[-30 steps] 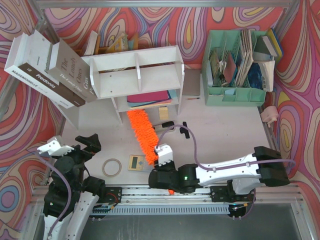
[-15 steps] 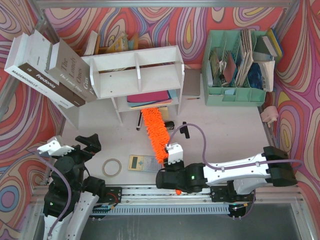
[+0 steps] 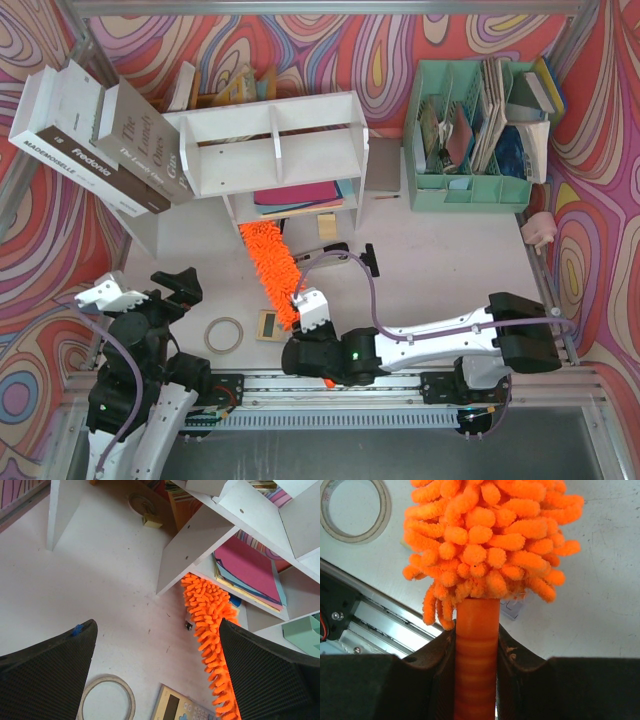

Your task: Dust the bookshelf with a duster

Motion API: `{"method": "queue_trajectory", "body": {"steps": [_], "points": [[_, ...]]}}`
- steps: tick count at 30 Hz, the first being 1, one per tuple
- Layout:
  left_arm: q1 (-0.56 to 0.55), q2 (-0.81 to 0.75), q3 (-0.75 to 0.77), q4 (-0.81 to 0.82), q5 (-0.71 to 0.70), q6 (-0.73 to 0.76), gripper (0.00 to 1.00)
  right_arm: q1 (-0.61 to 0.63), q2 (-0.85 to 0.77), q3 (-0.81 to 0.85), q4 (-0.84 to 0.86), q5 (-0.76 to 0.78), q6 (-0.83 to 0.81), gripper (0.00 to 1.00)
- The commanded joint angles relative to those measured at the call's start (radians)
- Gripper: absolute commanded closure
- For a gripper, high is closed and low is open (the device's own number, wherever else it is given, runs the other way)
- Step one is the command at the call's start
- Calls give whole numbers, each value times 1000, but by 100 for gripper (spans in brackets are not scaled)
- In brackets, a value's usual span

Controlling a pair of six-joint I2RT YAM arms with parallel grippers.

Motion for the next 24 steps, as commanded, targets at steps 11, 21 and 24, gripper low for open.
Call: {"method": "queue_trajectory", "body": {"steps": [11,21,24], "points": [[4,24,6,9,12,-5,2,3,-176,-95,-166,135,206,100],[4,21,7,8,8,-3,1,3,-14,53,79,50,-87,100],[4,21,6,8,6,-3,2,3,-37,32,-16,100,2,100]]}}
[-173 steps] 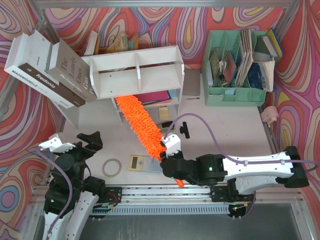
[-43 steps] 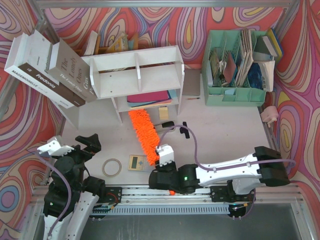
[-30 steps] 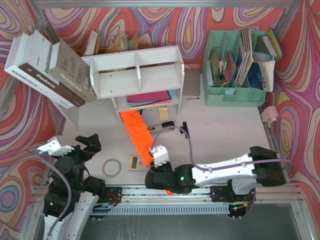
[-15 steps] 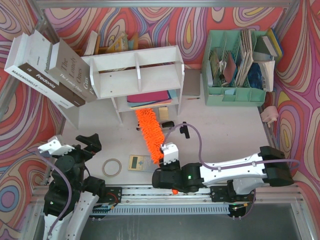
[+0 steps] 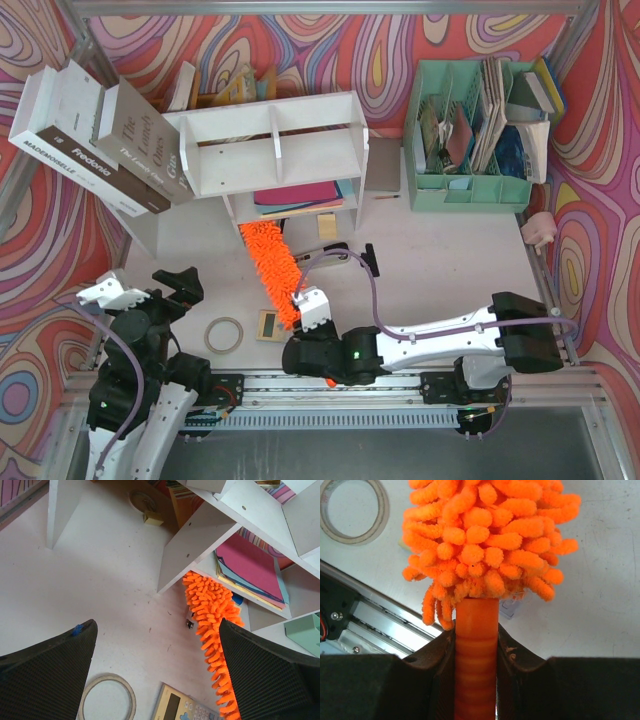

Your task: Dust the bookshelf with a duster

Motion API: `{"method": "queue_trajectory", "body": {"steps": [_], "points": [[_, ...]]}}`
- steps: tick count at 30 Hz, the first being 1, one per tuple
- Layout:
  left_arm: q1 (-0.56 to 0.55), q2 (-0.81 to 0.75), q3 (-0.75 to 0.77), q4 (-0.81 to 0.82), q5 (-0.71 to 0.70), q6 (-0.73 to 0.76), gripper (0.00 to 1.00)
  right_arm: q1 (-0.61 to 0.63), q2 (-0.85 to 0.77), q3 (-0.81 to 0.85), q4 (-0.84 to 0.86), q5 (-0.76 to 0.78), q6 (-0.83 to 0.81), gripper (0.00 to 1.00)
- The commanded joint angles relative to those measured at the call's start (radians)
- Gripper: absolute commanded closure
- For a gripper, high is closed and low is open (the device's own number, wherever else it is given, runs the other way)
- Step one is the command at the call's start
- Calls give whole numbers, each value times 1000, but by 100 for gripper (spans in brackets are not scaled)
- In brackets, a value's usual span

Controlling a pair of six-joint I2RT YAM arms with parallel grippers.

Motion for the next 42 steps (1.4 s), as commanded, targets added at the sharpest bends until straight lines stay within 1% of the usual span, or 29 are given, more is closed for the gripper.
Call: {"method": "queue_trajectory", "body": {"steps": [1,4,6,7,9,11,16,17,20,22,26,29,31,33,35,39,42], "points": [[4,5,6,8,3,-3,2,4,-40,10,-37,114,51,100],[4,6,6,8,5,-3,2,3,-109,-44,-192,156,228,100],[5,7,6,9,6,-5,2,1,-153,-93,-232,161,308,100],[4,7,6,9,6,-5,2,2,-171,-110,-232,156,316,100],[4,7,6,10,6,-5,2,-1,-181,-126,-181,143,270,100],[4,8,6,9,7,-4,2,-1,-159,-103,-111,130,189,100],[4,8,6,8,3,-4,2,-1,-20,29,47,65,-33,100],[4,8,7,9,1,-3,2,-1,6,51,62,57,-56,100],[5,13,6,7,-2,-3,2,-1,15,54,70,55,-66,100],[4,19,8,6,1,-3,2,-1,-6,31,37,79,-34,100],[5,12,7,4,-6,-5,2,-2,-59,-16,-102,142,64,100],[4,9,3,8,-4,-5,2,-2,-108,-55,-224,174,166,100],[4,19,7,6,-4,-5,2,-3,-142,-84,-254,180,226,100],[4,25,9,3,-1,-5,2,-3,-171,-108,-201,173,194,100],[4,20,9,3,-2,-5,2,-3,-172,-114,-86,149,114,100],[4,3,6,5,-10,-5,2,-4,-93,-28,56,94,-41,100],[4,3,7,2,-14,-6,2,-4,-27,23,140,47,-121,100]]}}
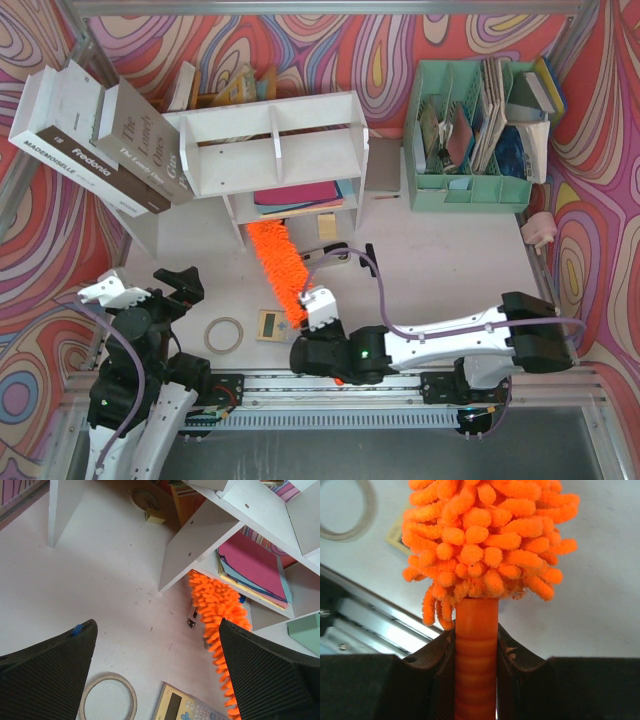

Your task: Dust the bookshelf with a duster

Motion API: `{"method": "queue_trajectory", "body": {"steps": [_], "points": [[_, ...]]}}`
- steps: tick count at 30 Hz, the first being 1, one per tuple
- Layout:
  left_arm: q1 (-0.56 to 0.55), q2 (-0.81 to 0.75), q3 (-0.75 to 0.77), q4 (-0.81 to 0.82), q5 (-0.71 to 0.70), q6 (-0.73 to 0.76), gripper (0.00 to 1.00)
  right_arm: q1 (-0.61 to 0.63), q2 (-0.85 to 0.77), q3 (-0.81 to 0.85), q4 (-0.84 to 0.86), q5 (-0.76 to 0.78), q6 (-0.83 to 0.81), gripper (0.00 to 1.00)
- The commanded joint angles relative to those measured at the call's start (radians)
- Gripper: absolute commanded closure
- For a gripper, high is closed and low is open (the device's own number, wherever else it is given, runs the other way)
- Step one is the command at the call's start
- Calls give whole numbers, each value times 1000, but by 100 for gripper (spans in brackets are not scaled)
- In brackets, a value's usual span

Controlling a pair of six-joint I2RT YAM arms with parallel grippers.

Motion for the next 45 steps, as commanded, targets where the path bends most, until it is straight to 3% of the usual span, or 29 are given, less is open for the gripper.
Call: {"method": "queue_trajectory", "body": {"steps": [1,5,11,13,17,24,27,34,38,45], "points": [[4,-9,7,1,-13,-5,2,0,65,93,228,5,-166,100],[5,-6,9,0,-12,-6,2,0,48,79,116,50,-64,100],[4,-9,6,5,-9,-5,2,-2,-76,-15,-232,127,320,100],[4,-4,6,6,-4,-6,1,-1,-118,-60,-259,122,388,100],[4,1,6,6,1,-6,2,-3,-121,-82,-51,80,203,100],[4,-8,7,2,-12,-6,2,-3,105,155,86,29,-70,100],[4,-8,7,2,-13,-6,2,-3,91,136,111,48,-72,100],[5,-8,8,2,-7,-6,2,-10,-50,-2,-126,116,211,100],[4,-10,7,1,-13,-8,2,-29,-123,-87,-41,67,200,100],[4,-6,6,4,-11,-5,2,-29,33,84,104,19,-9,100]]}}
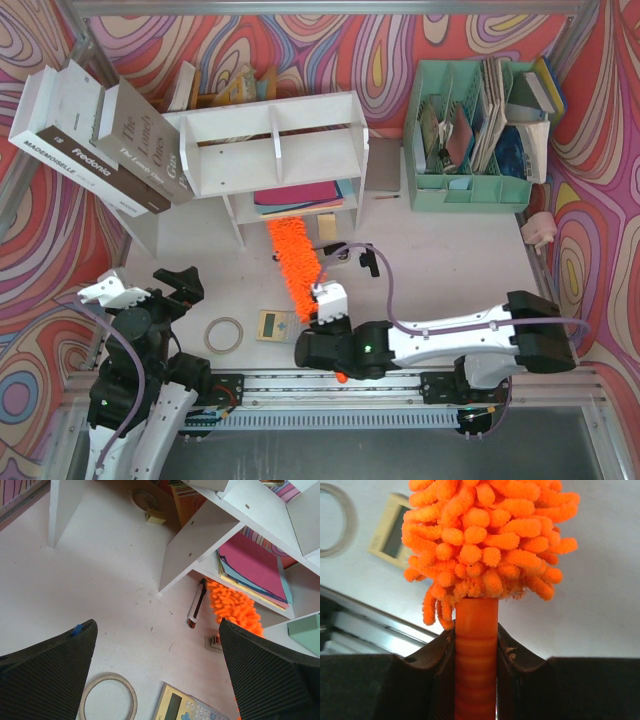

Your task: Dust the bookshelf with a duster

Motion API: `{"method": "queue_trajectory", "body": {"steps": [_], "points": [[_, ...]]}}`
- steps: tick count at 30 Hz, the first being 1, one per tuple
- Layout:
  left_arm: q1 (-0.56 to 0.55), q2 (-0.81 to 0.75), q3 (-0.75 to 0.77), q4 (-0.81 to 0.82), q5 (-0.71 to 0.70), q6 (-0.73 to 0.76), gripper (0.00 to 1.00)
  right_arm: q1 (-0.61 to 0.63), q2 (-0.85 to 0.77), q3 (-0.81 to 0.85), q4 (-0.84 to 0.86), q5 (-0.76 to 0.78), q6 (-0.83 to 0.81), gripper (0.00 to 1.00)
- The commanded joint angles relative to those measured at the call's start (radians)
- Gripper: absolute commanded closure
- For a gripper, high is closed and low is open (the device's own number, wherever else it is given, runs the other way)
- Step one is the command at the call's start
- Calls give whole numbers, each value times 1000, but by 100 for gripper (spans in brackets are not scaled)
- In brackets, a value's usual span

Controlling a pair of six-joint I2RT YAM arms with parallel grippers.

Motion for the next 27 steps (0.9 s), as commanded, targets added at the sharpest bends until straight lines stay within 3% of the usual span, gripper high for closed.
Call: {"method": "queue_trajectory", "body": {"steps": [1,4,7,13,16,23,27], "points": [[4,-1,7,2,-10,-4,2,2,69,104,198,21,-146,100],[4,11,9,2,-6,-2,2,2,88,112,233,18,-165,100],[4,14,10,-2,-9,-4,2,2,78,115,95,64,-68,100],[4,-8,6,2,-17,-6,2,2,-39,18,-299,164,366,100],[5,0,6,2,-18,-5,2,2,-76,-25,-411,165,504,100],[4,17,9,2,-6,-3,2,-1,-148,-106,-448,146,608,100],[4,7,6,3,-12,-4,1,-64,-184,-167,-293,39,459,100]]}}
